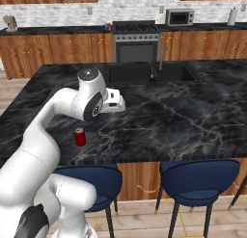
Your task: Four empty soda cans are scattered around the kitchen. Gather all the cans and cluster them next to the stove for recycling.
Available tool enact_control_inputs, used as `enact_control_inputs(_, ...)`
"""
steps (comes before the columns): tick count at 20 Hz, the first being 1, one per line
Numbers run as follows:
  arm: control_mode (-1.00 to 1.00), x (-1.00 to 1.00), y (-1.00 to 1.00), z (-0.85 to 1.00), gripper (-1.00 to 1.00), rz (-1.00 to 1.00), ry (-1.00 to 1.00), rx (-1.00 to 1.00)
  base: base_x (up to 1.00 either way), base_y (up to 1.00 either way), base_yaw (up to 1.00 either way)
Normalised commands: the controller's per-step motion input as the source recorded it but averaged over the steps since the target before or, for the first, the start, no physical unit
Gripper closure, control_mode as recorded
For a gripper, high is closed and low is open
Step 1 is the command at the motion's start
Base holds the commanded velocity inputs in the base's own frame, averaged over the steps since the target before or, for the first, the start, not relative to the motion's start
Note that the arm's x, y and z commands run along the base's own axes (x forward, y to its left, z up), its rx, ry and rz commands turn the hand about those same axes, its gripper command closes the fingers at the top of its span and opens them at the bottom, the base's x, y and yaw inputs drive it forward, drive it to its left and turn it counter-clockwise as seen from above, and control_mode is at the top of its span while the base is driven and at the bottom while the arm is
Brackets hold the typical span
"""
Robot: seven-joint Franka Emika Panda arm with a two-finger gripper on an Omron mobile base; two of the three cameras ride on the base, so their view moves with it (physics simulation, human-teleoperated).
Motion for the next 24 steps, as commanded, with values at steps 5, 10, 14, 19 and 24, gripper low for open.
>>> enact_control_inputs(5,-1.00,0.17,0.84,-0.01,-1.00,-0.12,0.08,-0.14,0.00,0.00,0.00)
enact_control_inputs(10,-1.00,0.08,0.54,-0.30,-1.00,-0.06,0.03,0.00,0.00,0.00,0.00)
enact_control_inputs(14,-1.00,0.05,0.26,-0.24,-1.00,-0.04,0.03,0.03,0.00,0.00,0.00)
enact_control_inputs(19,-1.00,0.00,0.10,0.00,-1.00,0.00,0.00,-0.01,0.00,0.00,0.00)
enact_control_inputs(24,-1.00,0.04,0.69,-0.16,-1.00,0.04,0.00,-0.02,0.00,0.00,0.00)
